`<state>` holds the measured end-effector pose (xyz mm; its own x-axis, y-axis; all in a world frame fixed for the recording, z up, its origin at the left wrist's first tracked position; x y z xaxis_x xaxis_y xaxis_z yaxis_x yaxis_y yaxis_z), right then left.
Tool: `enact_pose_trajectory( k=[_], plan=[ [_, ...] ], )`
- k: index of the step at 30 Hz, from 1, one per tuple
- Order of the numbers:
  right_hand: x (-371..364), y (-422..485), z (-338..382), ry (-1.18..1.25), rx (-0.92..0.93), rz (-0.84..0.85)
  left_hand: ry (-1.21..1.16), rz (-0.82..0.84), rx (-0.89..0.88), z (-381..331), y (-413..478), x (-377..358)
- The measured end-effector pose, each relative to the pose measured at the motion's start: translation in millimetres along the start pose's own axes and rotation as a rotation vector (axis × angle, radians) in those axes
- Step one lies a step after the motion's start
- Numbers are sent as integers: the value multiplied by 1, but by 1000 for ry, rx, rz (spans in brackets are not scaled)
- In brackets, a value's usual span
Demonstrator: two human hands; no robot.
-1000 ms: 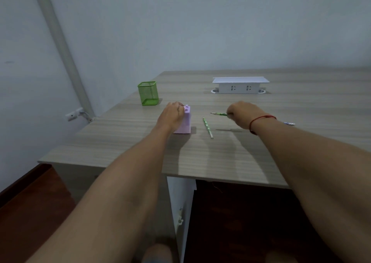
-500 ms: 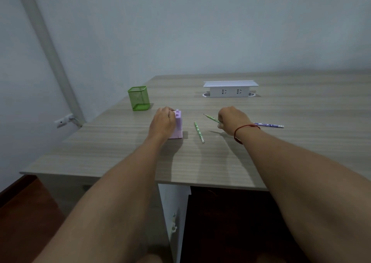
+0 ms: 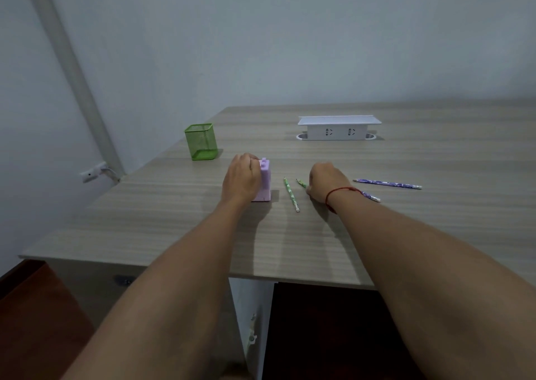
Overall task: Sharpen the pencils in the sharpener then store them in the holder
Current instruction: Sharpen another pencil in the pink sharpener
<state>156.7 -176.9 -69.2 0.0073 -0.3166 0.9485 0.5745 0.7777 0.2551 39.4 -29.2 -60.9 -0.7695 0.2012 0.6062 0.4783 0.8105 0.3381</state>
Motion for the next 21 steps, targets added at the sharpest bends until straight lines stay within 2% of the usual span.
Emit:
enact_pose_trajectory(
  k=[5,12,15,21],
  plan=[
    [13,-5,-23,-146,-78,-35,3,-14,4,-1,0,0],
    [6,-19,-50,-277,-157,87,28,-22,-4,0,1,-1],
    [13,-17,-45,-292,-103,59,69,8,-15,-1,2,2],
    [25,-2,-6,-209,145,15,103,12,-12,13,0,25]
  ],
)
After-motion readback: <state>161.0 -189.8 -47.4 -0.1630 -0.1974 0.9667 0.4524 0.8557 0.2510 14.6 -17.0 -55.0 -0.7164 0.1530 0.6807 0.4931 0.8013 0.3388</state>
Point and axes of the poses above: each hand's wrist, its own y-axis towards the middle knuckle, its own x-axis out of the back of the hand, z = x × y, the point moved 7 cm from there along y, towards the middle knuckle, and after that the axes turned 14 degrees about x, right-handed, at the moved point
